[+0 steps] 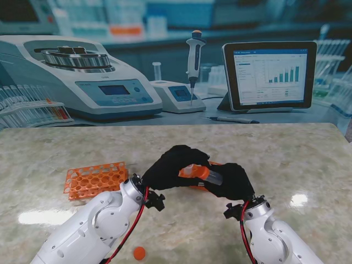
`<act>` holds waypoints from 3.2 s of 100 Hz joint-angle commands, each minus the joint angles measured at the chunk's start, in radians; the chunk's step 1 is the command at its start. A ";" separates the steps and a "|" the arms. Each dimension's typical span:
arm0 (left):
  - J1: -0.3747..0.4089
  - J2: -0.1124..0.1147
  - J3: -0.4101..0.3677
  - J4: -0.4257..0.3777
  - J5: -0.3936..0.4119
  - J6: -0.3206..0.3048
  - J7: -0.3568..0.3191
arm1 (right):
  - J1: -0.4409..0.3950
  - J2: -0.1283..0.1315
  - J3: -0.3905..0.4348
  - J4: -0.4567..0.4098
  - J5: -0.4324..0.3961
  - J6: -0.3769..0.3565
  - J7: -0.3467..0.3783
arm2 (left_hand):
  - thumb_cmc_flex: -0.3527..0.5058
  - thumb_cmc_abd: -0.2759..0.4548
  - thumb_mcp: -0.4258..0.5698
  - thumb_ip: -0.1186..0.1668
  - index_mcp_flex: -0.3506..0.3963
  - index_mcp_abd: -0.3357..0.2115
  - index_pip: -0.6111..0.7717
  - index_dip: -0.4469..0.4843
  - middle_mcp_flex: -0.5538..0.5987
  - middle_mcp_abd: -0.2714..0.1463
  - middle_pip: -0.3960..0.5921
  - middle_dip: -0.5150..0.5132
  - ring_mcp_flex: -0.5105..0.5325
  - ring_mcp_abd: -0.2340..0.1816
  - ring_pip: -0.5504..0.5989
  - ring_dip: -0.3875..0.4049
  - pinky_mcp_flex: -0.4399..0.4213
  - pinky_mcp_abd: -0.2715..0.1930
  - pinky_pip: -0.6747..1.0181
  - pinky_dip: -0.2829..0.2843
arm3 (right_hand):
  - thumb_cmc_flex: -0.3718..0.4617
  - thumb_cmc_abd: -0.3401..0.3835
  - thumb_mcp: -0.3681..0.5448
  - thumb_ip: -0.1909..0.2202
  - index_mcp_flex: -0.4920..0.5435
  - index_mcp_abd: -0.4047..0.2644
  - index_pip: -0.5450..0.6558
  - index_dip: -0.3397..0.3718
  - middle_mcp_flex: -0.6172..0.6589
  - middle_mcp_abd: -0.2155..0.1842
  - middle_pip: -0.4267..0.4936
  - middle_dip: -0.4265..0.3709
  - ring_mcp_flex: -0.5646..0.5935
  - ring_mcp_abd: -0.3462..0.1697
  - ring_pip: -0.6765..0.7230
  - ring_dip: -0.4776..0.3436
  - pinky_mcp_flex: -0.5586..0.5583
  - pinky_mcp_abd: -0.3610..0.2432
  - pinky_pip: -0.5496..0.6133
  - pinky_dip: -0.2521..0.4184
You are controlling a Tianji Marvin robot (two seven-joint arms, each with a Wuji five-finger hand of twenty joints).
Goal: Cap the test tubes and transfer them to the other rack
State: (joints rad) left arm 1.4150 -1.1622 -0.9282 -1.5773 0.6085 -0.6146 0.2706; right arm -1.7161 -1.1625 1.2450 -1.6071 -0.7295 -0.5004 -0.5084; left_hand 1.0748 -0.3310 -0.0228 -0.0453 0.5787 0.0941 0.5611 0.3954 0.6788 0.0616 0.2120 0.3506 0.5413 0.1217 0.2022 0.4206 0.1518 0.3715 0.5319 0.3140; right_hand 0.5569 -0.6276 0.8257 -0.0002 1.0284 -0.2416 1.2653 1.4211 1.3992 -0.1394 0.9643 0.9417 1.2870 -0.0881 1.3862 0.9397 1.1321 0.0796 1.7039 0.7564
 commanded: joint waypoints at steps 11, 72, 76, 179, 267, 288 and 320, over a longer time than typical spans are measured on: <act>0.005 -0.005 0.004 0.011 -0.004 0.014 0.001 | -0.003 -0.010 -0.008 -0.013 0.001 -0.007 -0.007 | 0.185 0.085 0.139 0.066 0.149 -0.158 0.148 0.040 0.009 -0.037 0.008 0.014 0.018 -0.035 0.010 0.010 -0.007 -0.006 0.042 0.016 | 0.028 0.033 0.010 -0.015 0.014 -0.069 0.071 0.033 0.035 -0.005 -0.002 0.017 0.035 -0.073 0.050 0.014 0.018 -0.014 0.034 -0.008; 0.010 -0.010 -0.004 0.005 0.015 0.012 0.034 | 0.001 -0.012 -0.012 -0.009 0.003 -0.002 -0.015 | 0.181 0.086 0.121 0.069 0.145 -0.164 0.162 0.043 0.013 -0.039 0.011 0.018 0.023 -0.036 0.016 0.017 -0.006 -0.005 0.049 0.017 | 0.031 0.039 0.002 -0.017 0.008 -0.069 0.074 0.035 0.032 -0.004 -0.002 0.018 0.035 -0.074 0.045 0.012 0.017 -0.013 0.028 -0.011; 0.011 -0.009 -0.006 0.004 0.017 0.011 0.034 | 0.001 -0.012 -0.013 -0.009 0.003 -0.001 -0.015 | 0.181 0.085 0.120 0.069 0.145 -0.166 0.163 0.043 0.013 -0.040 0.011 0.018 0.025 -0.036 0.017 0.017 -0.005 -0.005 0.050 0.017 | 0.032 0.038 0.002 -0.017 0.008 -0.069 0.074 0.035 0.031 -0.004 -0.002 0.018 0.035 -0.074 0.045 0.012 0.017 -0.013 0.028 -0.011; -0.004 -0.004 0.022 0.020 -0.003 0.006 -0.008 | 0.004 -0.017 -0.015 -0.004 0.007 -0.002 -0.034 | 0.174 0.049 0.118 0.068 0.133 -0.178 0.153 0.031 0.010 -0.044 0.006 0.016 0.023 -0.039 0.012 0.016 -0.008 -0.008 0.051 0.014 | 0.029 0.038 0.002 -0.018 0.008 -0.069 0.075 0.035 0.031 -0.005 -0.002 0.018 0.035 -0.074 0.043 0.011 0.017 -0.014 0.027 -0.011; 0.017 0.027 -0.030 -0.023 -0.014 -0.019 -0.115 | 0.008 -0.015 -0.014 -0.001 0.013 0.006 -0.019 | -0.255 -0.091 0.373 -0.010 0.037 -0.130 -0.227 -0.094 -0.099 -0.034 -0.059 -0.032 -0.070 -0.027 -0.043 -0.023 -0.065 -0.007 -0.045 -0.002 | 0.030 0.038 0.002 -0.018 0.007 -0.072 0.075 0.034 0.030 -0.005 -0.003 0.018 0.035 -0.073 0.042 0.011 0.017 -0.013 0.024 -0.012; 0.022 0.035 -0.041 -0.032 -0.029 -0.027 -0.150 | 0.010 -0.015 -0.015 0.000 0.015 0.009 -0.018 | -0.312 -0.106 0.413 -0.019 0.000 -0.123 -0.275 -0.122 -0.141 -0.031 -0.079 -0.044 -0.103 -0.021 -0.059 -0.033 -0.083 -0.007 -0.087 -0.003 | 0.029 0.039 0.001 -0.018 0.008 -0.073 0.074 0.034 0.030 -0.005 -0.003 0.018 0.035 -0.073 0.041 0.011 0.016 -0.013 0.023 -0.012; 0.021 0.040 -0.054 -0.038 -0.017 -0.035 -0.160 | 0.011 -0.016 -0.014 0.002 0.018 0.010 -0.016 | -0.339 -0.131 0.460 -0.028 -0.047 -0.100 -0.341 -0.186 -0.190 -0.026 -0.096 -0.060 -0.134 -0.020 -0.070 -0.041 -0.090 -0.011 -0.120 0.005 | 0.030 0.037 0.001 -0.018 0.008 -0.073 0.074 0.034 0.029 -0.005 -0.003 0.018 0.035 -0.072 0.040 0.010 0.016 -0.012 0.022 -0.013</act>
State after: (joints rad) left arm 1.4318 -1.1272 -0.9812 -1.6090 0.5879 -0.6486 0.1181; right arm -1.7038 -1.1720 1.2300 -1.5966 -0.7181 -0.4953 -0.5242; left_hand 0.7635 -0.4428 0.4067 -0.0373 0.5243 0.0022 0.2131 0.2272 0.5225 0.0569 0.1344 0.3196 0.4362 0.1149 0.1505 0.3913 0.0783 0.3715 0.4537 0.3140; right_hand 0.5576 -0.6272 0.8145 -0.0005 1.0278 -0.2506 1.2567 1.4197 1.3992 -0.1390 0.9641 0.9419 1.2872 -0.0881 1.3863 0.9413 1.1313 0.0873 1.7026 0.7564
